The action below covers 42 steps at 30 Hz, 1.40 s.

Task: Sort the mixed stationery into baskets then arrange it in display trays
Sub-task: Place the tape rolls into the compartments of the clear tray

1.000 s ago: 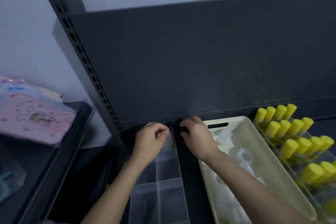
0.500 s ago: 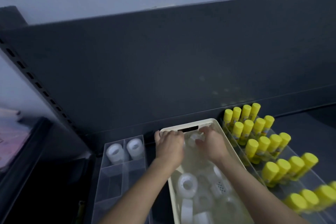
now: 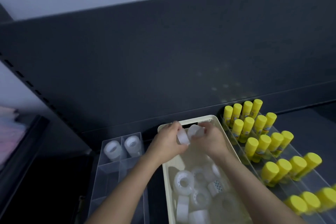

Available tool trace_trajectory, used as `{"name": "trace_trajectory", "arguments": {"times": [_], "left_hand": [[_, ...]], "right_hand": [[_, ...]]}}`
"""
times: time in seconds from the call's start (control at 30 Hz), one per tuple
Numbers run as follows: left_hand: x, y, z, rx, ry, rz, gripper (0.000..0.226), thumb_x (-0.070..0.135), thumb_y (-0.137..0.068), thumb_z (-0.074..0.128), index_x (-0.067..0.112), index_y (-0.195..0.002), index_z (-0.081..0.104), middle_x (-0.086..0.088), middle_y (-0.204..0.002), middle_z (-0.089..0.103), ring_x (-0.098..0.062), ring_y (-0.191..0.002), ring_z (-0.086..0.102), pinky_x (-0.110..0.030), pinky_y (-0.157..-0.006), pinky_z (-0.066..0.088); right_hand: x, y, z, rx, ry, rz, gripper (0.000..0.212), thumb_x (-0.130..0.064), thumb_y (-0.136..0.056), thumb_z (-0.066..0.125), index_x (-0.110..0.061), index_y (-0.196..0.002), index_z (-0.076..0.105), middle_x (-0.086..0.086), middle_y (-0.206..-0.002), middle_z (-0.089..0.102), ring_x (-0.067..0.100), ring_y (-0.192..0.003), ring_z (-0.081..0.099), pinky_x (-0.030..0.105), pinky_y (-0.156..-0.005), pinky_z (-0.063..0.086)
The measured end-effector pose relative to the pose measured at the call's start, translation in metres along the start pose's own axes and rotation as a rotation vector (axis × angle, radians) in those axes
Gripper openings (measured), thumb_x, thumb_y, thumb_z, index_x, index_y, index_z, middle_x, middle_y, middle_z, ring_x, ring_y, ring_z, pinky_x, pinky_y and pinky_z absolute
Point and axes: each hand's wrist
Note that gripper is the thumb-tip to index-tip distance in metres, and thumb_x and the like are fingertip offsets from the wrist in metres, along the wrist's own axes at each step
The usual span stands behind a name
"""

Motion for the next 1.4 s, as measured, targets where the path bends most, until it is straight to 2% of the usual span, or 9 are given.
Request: {"name": "trace_trajectory", "arguments": {"times": [0.1, 0.3, 0.5, 0.67, 0.87, 0.93, 1.03, 1.27, 1.4], "left_hand": [[-0.003, 0.015, -0.017, 0.071, 0.249, 0.007, 0.037, 0.037, -0.062, 0.072, 0.034, -0.093, 0.051, 0.012, -0.1, 0.055, -0.007, -0.094, 0.056, -0.029, -0.081, 0.05], [-0.023, 0.054, -0.053, 0.255, 0.368, 0.005, 0.04, 0.022, -0.07, 0.078, 0.03, -0.106, 0.063, 0.01, -0.108, 0.051, 0.003, -0.09, 0.059, -0.021, -0.083, 0.053], [-0.065, 0.103, -0.091, 0.252, 0.256, -0.102, 0.057, 0.025, -0.068, 0.08, 0.032, -0.118, 0.056, 0.016, -0.11, 0.052, 0.009, -0.092, 0.057, -0.011, -0.077, 0.05], [-0.093, 0.131, -0.109, 0.246, 0.172, -0.156, 0.041, 0.027, -0.07, 0.077, 0.03, -0.106, 0.058, 0.016, -0.103, 0.056, 0.002, -0.09, 0.059, -0.017, -0.078, 0.051], [-0.108, 0.137, -0.105, 0.023, -0.205, -0.096, 0.021, 0.023, -0.074, 0.068, 0.028, -0.082, 0.049, 0.012, -0.092, 0.051, -0.015, -0.091, 0.052, -0.033, -0.081, 0.047], [-0.112, 0.136, -0.101, -0.013, -0.265, -0.092, 0.022, 0.026, -0.074, 0.067, 0.031, -0.086, 0.049, 0.013, -0.095, 0.054, -0.016, -0.096, 0.048, -0.033, -0.084, 0.044], [-0.117, 0.135, -0.097, -0.032, -0.351, -0.084, 0.035, 0.031, -0.074, 0.068, 0.026, -0.106, 0.057, 0.011, -0.106, 0.058, -0.016, -0.103, 0.044, -0.031, -0.083, 0.035], [-0.12, 0.13, -0.096, -0.083, -0.46, -0.078, 0.04, 0.029, -0.074, 0.068, 0.025, -0.112, 0.057, 0.009, -0.109, 0.055, -0.017, -0.107, 0.041, -0.03, -0.08, 0.026], [-0.117, 0.131, -0.093, -0.118, -0.442, -0.09, 0.04, 0.031, -0.076, 0.069, 0.022, -0.114, 0.061, 0.006, -0.118, 0.05, -0.019, -0.111, 0.038, -0.033, -0.091, 0.033]], "right_hand": [[-0.014, 0.009, -0.003, -0.046, -0.207, 0.002, 0.036, -0.011, -0.075, 0.067, -0.02, -0.109, 0.059, 0.002, -0.093, 0.064, 0.02, -0.071, 0.062, 0.03, -0.056, 0.048], [-0.053, 0.041, 0.015, -0.148, -0.218, -0.146, 0.041, -0.02, -0.073, 0.073, -0.029, -0.109, 0.055, -0.012, -0.097, 0.062, 0.014, -0.084, 0.066, 0.024, -0.068, 0.048], [-0.079, 0.074, 0.056, -0.227, 0.103, -0.384, 0.039, -0.028, -0.07, 0.076, -0.021, -0.105, 0.06, -0.006, -0.095, 0.065, 0.014, -0.085, 0.062, 0.027, -0.073, 0.05], [-0.082, 0.089, 0.089, -0.301, 0.384, -0.603, 0.036, -0.022, -0.078, 0.065, -0.017, -0.112, 0.056, 0.003, -0.106, 0.052, 0.02, -0.09, 0.055, 0.016, -0.069, 0.036], [-0.081, 0.094, 0.111, -0.423, 0.724, -0.643, 0.027, -0.025, -0.082, 0.056, -0.013, -0.106, 0.053, 0.009, -0.11, 0.052, 0.028, -0.1, 0.048, 0.033, -0.08, 0.044], [-0.081, 0.096, 0.115, -0.424, 0.805, -0.622, 0.025, -0.026, -0.084, 0.053, -0.013, -0.105, 0.053, 0.009, -0.11, 0.052, 0.029, -0.103, 0.043, 0.037, -0.082, 0.045], [-0.084, 0.097, 0.121, -0.42, 0.867, -0.629, 0.023, -0.021, -0.086, 0.052, -0.01, -0.105, 0.051, 0.01, -0.11, 0.053, 0.029, -0.106, 0.042, 0.037, -0.079, 0.041], [-0.087, 0.093, 0.125, -0.458, 0.945, -0.629, 0.019, -0.018, -0.085, 0.054, -0.01, -0.102, 0.056, 0.01, -0.111, 0.053, 0.029, -0.107, 0.042, 0.037, -0.079, 0.038], [-0.084, 0.088, 0.12, -0.483, 0.816, -0.648, 0.018, -0.018, -0.081, 0.056, -0.01, -0.097, 0.057, 0.012, -0.108, 0.054, 0.031, -0.104, 0.049, 0.038, -0.083, 0.046]]}}
Point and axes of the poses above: each hand's wrist, its own y-axis away from the middle knuckle, its own z-axis out of the palm, x = y × z
